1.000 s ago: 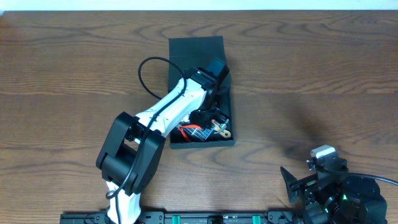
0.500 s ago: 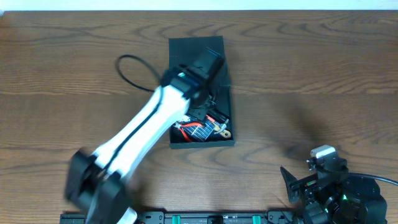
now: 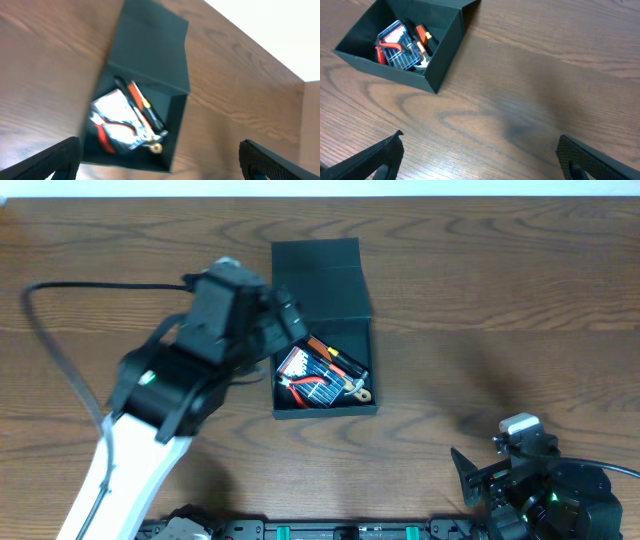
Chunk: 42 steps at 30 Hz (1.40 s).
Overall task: Pack container
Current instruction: 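Retract the left arm away from the box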
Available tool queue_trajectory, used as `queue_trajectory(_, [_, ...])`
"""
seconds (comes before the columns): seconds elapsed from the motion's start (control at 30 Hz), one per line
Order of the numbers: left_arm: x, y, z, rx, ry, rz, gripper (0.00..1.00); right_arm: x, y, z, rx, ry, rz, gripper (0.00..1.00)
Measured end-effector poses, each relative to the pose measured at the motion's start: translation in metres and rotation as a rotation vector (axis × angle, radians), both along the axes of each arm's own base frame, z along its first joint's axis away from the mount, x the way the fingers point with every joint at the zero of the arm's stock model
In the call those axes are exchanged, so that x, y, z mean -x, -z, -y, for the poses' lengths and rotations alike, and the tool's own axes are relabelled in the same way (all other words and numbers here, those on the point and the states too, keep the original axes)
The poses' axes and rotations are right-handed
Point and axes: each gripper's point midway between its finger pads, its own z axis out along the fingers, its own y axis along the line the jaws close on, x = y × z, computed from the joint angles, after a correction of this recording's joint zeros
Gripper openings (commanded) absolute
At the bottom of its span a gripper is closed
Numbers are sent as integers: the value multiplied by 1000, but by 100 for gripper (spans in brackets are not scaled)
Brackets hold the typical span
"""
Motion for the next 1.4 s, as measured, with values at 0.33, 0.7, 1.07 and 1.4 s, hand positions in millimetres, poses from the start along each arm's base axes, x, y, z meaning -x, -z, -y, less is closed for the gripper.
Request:
queue_trajectory(0.33, [43, -46, -29, -35, 70, 175, 99, 0, 0, 0, 0, 0, 0, 99])
queue_trajectory(0.7, [66, -27, -40, -97, 96, 83, 99, 0, 0, 0, 0, 0, 0, 99])
queue_trajectory(1.07, [62, -21, -38, -110, 101, 58, 98, -15, -24, -7, -42, -10, 109, 99])
queue_trajectory(1.4, [45, -30, -46, -98, 50, 107, 99, -50, -107, -36, -276, -57, 381, 99])
